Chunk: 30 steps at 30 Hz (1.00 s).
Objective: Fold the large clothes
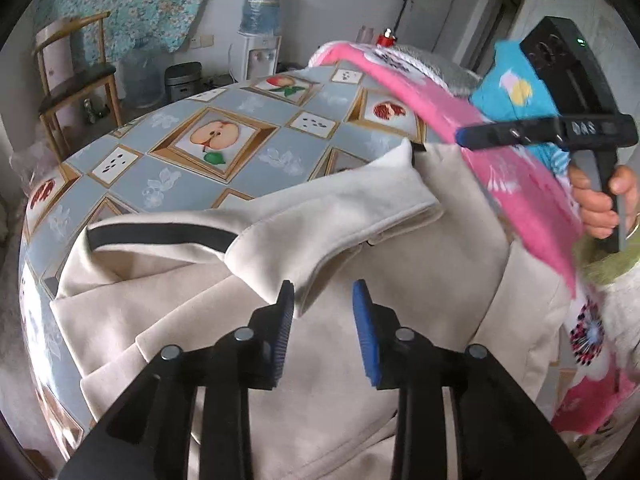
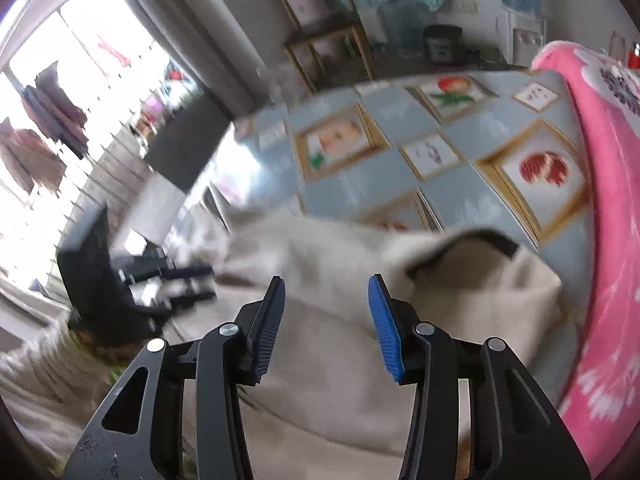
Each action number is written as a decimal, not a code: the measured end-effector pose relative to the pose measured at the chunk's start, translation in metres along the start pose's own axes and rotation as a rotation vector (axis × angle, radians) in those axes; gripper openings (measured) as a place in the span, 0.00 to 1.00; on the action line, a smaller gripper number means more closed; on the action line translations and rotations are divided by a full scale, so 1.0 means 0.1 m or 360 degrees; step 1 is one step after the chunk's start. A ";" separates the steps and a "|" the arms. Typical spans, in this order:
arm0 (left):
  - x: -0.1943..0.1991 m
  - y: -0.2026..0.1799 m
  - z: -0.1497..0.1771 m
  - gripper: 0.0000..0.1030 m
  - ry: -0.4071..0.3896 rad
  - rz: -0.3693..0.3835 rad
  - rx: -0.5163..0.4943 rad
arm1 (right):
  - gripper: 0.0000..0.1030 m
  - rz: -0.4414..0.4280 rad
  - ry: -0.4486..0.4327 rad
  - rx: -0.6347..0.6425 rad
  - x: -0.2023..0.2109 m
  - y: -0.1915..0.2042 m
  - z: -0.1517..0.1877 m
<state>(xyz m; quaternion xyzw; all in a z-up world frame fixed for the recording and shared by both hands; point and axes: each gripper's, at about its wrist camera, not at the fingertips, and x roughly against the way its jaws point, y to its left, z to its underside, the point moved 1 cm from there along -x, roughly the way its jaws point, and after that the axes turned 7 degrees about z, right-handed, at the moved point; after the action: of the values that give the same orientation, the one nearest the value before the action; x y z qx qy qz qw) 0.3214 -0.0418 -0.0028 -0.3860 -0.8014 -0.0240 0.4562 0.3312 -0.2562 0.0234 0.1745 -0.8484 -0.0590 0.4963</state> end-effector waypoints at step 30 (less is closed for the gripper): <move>-0.40 0.91 -0.04 0.31 0.0050 0.0477 0.1271 | 0.44 -0.0339 0.0395 -0.0848 -0.69 -0.80 0.49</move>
<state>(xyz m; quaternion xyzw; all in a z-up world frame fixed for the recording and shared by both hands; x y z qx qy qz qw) 0.3939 -0.0031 -0.0594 -0.2908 -0.6758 0.3490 0.5805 0.3390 -0.3096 -0.0798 0.1321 -0.7130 -0.3091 0.6154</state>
